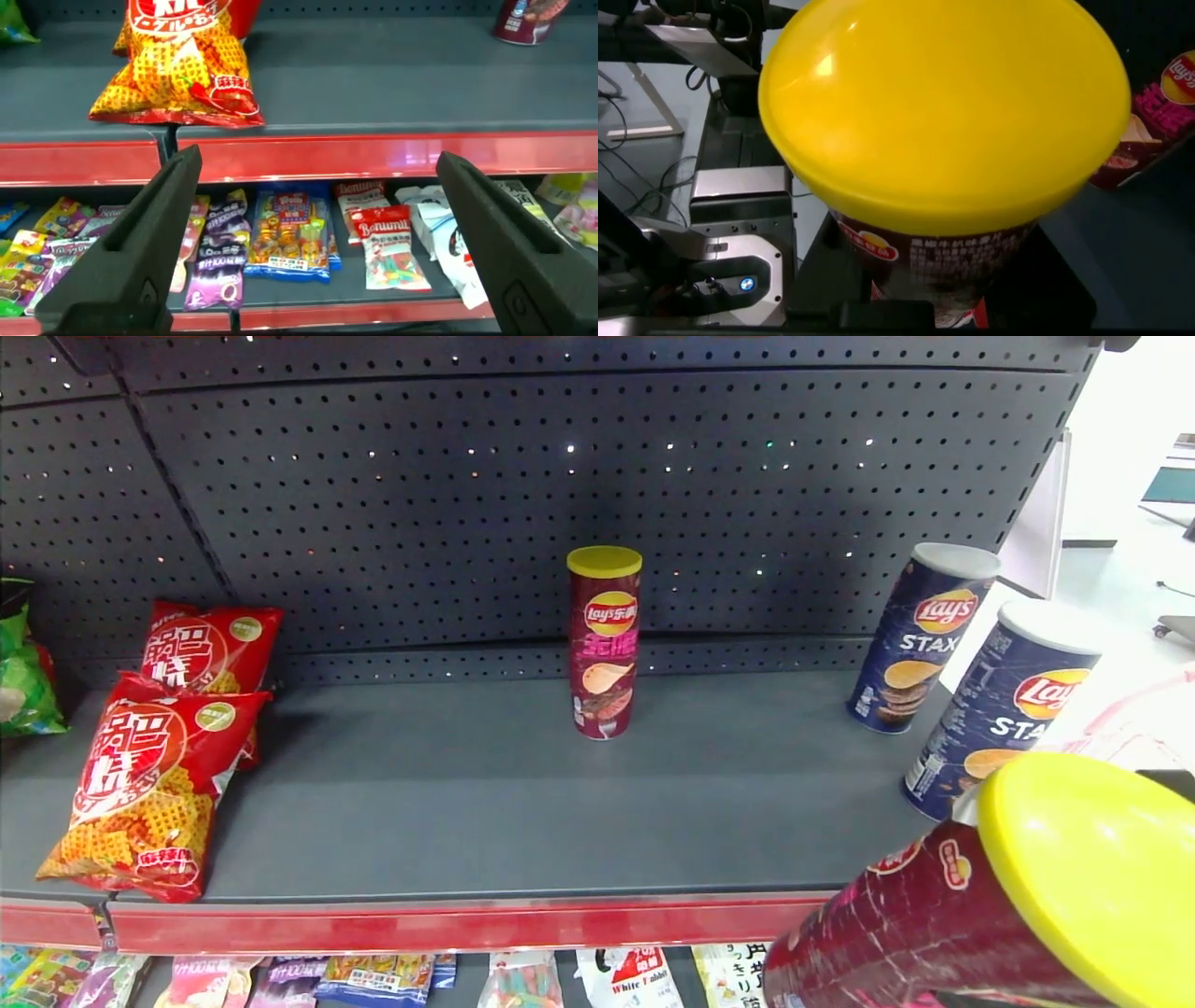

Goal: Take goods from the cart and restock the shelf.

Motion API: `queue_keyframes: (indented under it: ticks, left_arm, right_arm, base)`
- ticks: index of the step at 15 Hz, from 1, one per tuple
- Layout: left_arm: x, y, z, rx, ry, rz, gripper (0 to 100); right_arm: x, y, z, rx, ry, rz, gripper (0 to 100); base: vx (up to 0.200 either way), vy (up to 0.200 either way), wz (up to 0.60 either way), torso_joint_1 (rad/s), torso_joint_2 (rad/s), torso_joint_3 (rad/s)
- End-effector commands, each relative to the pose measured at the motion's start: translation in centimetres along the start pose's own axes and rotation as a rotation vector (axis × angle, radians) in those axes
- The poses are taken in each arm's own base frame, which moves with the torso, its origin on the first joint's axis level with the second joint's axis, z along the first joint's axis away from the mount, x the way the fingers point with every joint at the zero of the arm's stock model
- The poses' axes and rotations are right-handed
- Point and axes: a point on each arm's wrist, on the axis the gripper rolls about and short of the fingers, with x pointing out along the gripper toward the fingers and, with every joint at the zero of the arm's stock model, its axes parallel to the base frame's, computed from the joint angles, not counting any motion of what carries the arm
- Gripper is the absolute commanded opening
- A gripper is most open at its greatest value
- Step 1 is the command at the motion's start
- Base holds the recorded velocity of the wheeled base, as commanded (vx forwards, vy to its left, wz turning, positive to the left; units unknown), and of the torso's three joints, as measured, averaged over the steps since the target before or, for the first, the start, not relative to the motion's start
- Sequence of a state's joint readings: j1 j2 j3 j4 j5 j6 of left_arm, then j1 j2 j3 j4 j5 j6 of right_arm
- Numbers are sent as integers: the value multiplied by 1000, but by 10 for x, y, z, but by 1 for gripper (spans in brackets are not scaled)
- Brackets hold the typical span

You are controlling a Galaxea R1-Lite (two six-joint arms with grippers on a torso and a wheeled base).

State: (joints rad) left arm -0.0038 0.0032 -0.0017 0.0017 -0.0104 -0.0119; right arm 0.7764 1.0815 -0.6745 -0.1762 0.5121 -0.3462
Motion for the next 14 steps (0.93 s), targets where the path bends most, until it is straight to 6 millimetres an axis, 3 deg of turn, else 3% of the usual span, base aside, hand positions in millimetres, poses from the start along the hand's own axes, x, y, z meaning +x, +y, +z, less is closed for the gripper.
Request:
queue_keyframes:
  ticks: [1, 14]
  left_arm:
    - [0, 0, 0, 0, 1, -1, 100]
    - [0, 0, 0, 1, 1, 0, 100]
  right_arm:
    - [1, 0, -2, 3, 6, 2, 0]
    - [0, 1, -3, 4, 7, 3, 0]
  base:
    - [0, 0, 0, 0, 0, 0]
    - [0, 0, 0, 0, 0, 0]
